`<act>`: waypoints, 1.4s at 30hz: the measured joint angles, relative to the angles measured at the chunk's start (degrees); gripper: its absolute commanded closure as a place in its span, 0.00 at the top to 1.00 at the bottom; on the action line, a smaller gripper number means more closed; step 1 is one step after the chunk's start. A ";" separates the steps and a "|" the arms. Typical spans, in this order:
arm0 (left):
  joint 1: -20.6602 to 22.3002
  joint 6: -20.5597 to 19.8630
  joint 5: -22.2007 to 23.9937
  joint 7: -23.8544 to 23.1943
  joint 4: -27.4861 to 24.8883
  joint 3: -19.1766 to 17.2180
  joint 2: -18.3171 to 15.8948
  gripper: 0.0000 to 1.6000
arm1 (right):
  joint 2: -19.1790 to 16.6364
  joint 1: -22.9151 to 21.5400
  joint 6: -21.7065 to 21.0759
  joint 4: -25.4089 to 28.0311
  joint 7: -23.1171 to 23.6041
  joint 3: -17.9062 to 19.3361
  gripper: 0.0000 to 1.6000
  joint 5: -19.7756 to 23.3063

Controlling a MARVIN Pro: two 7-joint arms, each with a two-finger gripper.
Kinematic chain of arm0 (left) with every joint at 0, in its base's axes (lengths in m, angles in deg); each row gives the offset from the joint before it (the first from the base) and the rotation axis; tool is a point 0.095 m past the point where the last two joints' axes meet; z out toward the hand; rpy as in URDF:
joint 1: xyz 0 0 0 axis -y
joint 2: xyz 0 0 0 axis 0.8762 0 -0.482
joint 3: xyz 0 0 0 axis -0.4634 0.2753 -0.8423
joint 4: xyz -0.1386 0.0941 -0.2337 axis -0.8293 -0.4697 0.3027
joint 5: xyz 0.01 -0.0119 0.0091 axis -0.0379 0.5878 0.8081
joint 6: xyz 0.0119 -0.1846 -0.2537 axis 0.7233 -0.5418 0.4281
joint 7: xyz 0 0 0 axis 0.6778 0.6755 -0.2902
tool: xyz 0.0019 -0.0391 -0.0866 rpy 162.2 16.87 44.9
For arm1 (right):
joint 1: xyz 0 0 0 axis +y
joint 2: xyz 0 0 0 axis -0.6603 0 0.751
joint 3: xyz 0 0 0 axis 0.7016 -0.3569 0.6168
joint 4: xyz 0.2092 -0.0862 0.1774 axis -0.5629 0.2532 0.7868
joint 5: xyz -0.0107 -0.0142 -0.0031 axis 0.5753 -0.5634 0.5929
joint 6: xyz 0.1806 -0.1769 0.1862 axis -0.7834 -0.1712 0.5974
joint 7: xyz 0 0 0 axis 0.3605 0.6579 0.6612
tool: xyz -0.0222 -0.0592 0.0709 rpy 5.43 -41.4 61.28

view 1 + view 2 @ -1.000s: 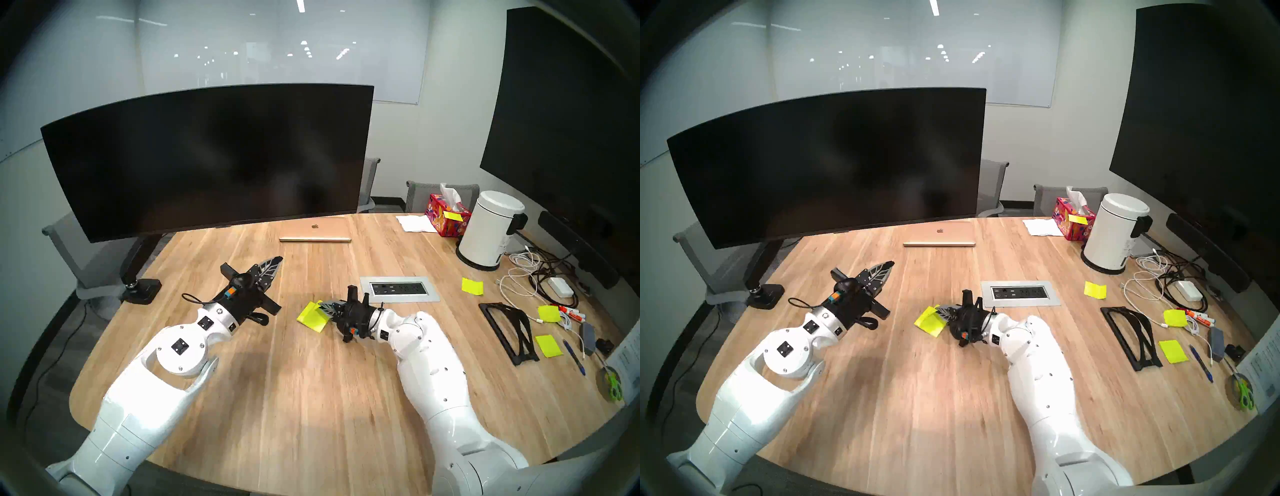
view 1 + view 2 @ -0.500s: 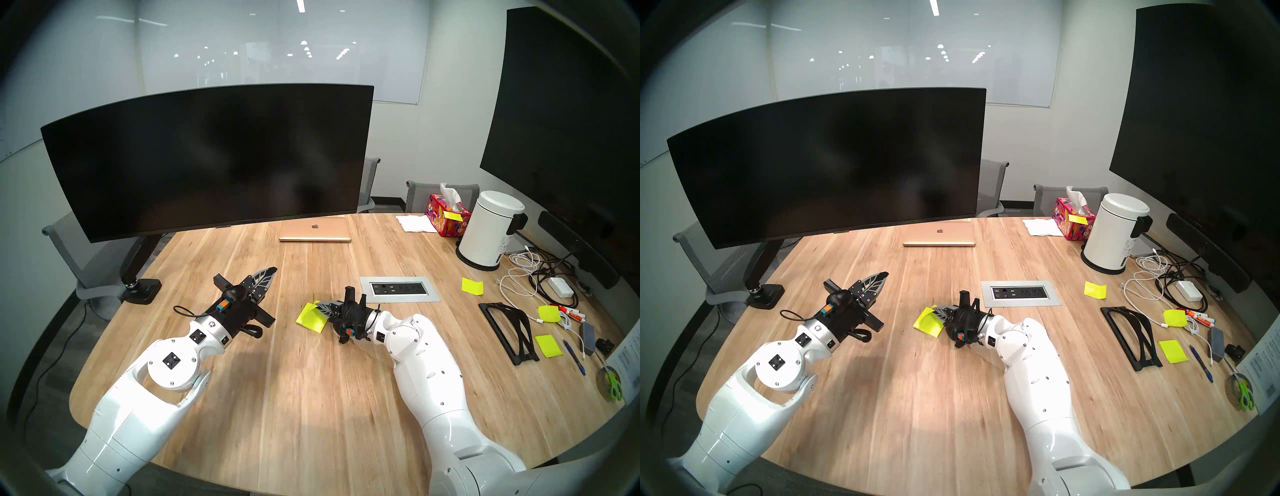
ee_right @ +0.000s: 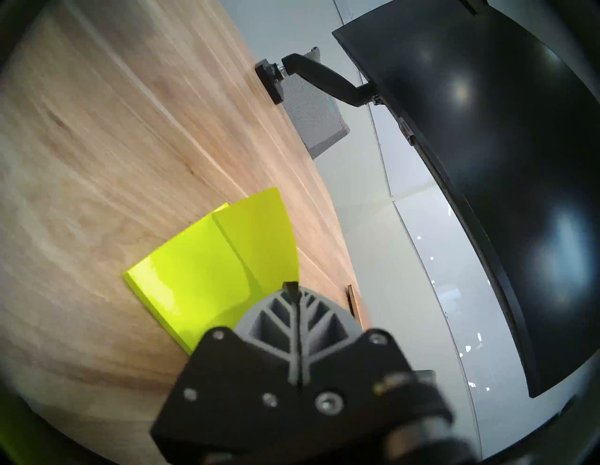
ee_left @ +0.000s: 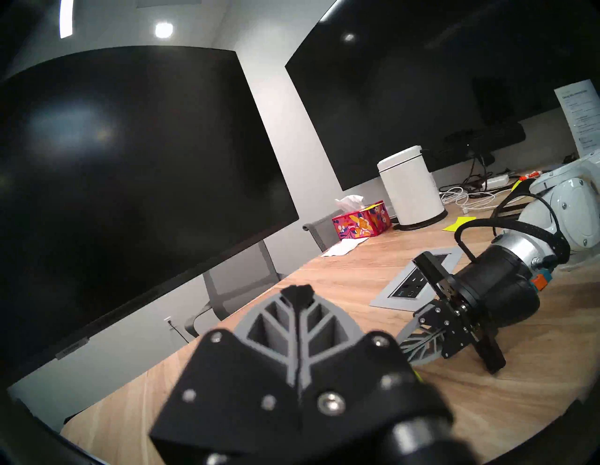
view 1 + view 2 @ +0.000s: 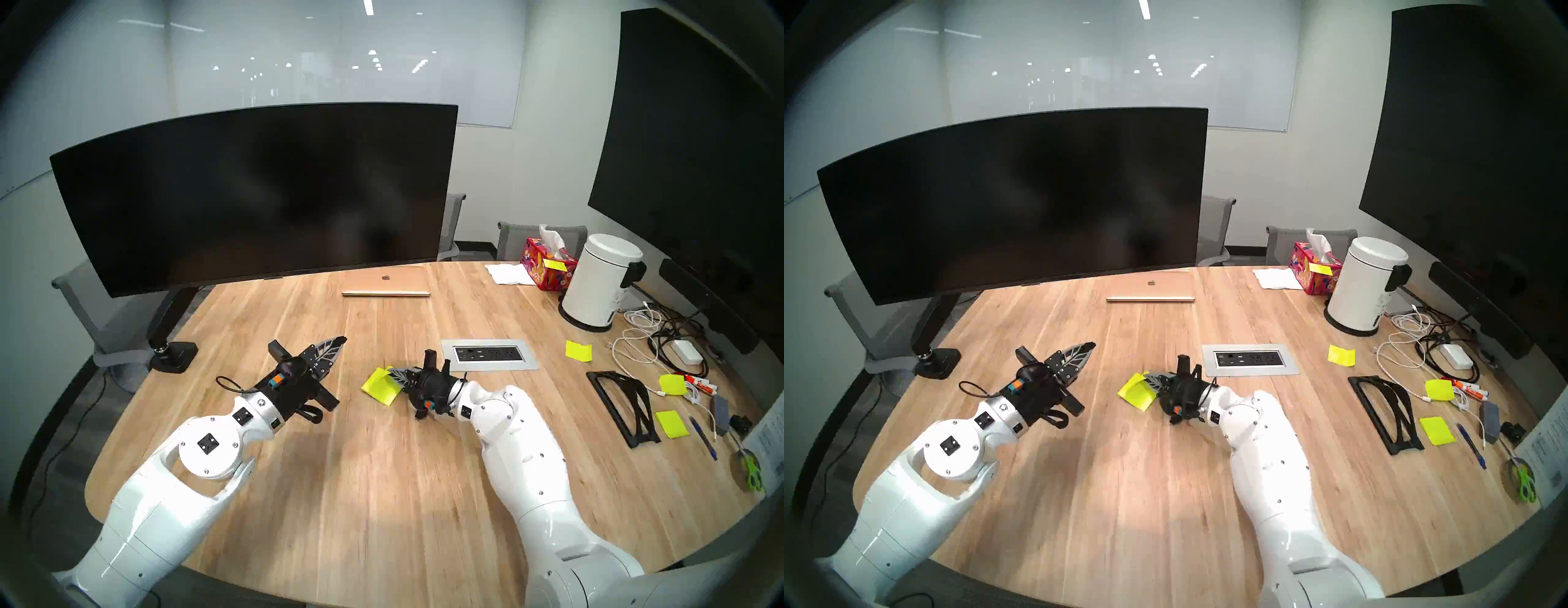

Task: Peel one sticky note off the pad and stick it onto the monitor, then press it flat

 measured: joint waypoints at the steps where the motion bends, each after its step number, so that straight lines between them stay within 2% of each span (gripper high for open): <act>1: 0.05 -0.01 -0.03 -0.38 0.12 0.03 -0.20 0.00 | -0.01 -0.05 -0.03 -0.06 0.03 0.06 0.00 0.00; 19: 0.11 -0.02 0.79 -5.80 1.58 -0.70 -3.40 0.00 | -0.02 -1.05 -0.38 -0.97 0.44 0.23 0.00 -0.45; 31: 0.23 0.35 -0.73 -7.24 3.00 -0.04 -3.73 0.00 | -0.01 -1.75 -0.73 -1.80 0.12 0.03 0.00 -0.86; 42: 0.98 -0.11 -2.80 -6.14 5.16 1.79 -2.40 0.00 | -0.02 -2.04 -0.83 -2.21 -0.15 -0.12 0.00 -0.97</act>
